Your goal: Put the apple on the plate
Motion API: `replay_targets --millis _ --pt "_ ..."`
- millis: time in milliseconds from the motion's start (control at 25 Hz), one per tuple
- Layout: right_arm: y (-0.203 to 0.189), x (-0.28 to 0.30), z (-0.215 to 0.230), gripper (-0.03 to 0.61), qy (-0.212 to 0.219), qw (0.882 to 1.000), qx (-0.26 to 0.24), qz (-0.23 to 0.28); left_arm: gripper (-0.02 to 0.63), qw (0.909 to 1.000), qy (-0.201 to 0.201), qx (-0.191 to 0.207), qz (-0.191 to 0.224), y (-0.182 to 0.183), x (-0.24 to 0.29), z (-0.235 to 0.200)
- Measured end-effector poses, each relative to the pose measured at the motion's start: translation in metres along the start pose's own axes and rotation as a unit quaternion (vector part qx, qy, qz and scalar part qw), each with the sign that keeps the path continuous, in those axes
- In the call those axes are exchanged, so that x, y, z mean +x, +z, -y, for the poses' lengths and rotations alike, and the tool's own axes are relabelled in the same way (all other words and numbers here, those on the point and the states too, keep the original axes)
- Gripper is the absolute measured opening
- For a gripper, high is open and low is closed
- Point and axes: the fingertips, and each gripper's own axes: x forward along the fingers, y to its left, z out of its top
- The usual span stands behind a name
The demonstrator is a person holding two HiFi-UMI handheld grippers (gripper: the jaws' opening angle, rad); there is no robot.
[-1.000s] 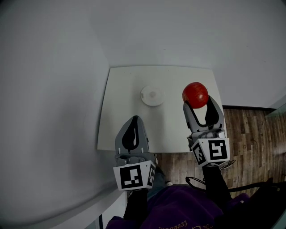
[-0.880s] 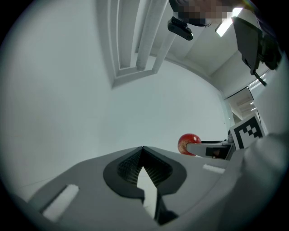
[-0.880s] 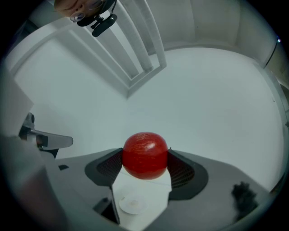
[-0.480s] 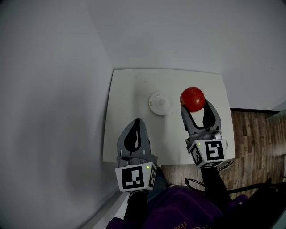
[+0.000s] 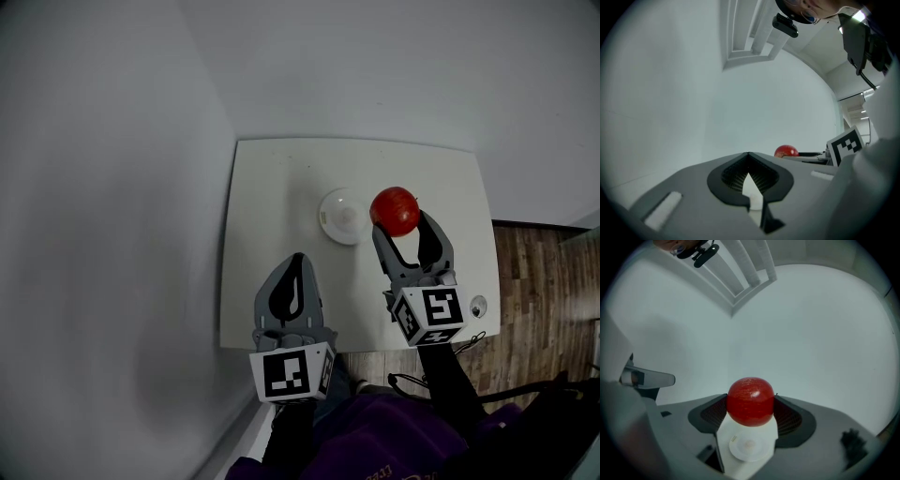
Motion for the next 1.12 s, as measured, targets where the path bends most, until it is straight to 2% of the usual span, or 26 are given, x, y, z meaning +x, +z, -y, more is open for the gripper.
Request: replay_targets --millis 560,1120 --pt "-0.068 0.051 -0.007 0.330 0.021 0.997 -0.004 -0.071 0.006 0.9991 0.005 -0.008 -0.041 -0.040 0.026 -0.013" --pt "-0.117 0.069 -0.009 0.330 0.033 0.992 -0.006 -0.124 0.006 0.9957 0.007 -0.023 -0.090 -0.068 0.032 -0.011"
